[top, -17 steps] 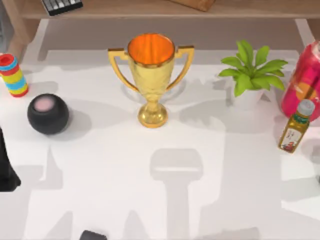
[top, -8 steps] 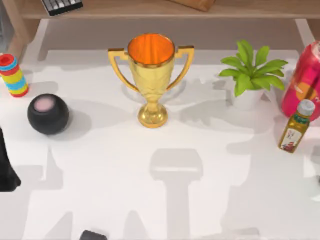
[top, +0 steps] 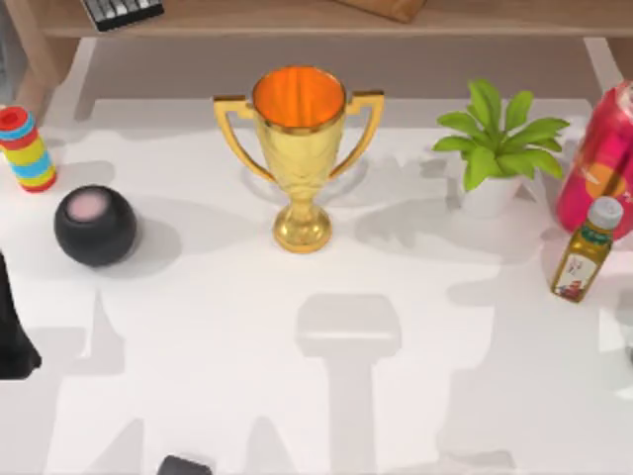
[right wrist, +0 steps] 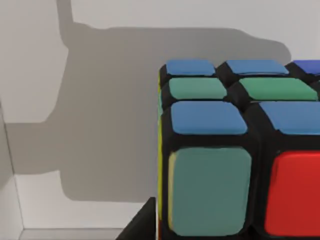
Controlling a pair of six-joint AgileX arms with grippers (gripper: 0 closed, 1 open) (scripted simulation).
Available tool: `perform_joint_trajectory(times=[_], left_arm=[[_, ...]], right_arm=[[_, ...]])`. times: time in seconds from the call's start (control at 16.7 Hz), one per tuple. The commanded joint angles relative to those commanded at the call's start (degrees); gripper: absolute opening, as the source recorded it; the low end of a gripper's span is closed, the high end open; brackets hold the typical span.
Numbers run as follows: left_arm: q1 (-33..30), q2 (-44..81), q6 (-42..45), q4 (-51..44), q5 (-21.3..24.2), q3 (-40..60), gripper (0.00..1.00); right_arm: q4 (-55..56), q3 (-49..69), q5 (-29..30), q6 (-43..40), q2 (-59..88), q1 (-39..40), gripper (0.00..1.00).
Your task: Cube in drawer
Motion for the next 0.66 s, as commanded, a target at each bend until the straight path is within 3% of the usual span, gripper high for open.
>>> perform_joint_trajectory(times=[0.3,0.66], left_arm=[[0.0,0.0,0.0,0.0,0.0,0.0,1.0],[0.0,0.0,0.0,0.0,0.0,0.0,1.0]], right_arm=[[0.0,0.0,0.0,0.0,0.0,0.0,0.98],[0.0,0.0,0.0,0.0,0.0,0.0,1.0]])
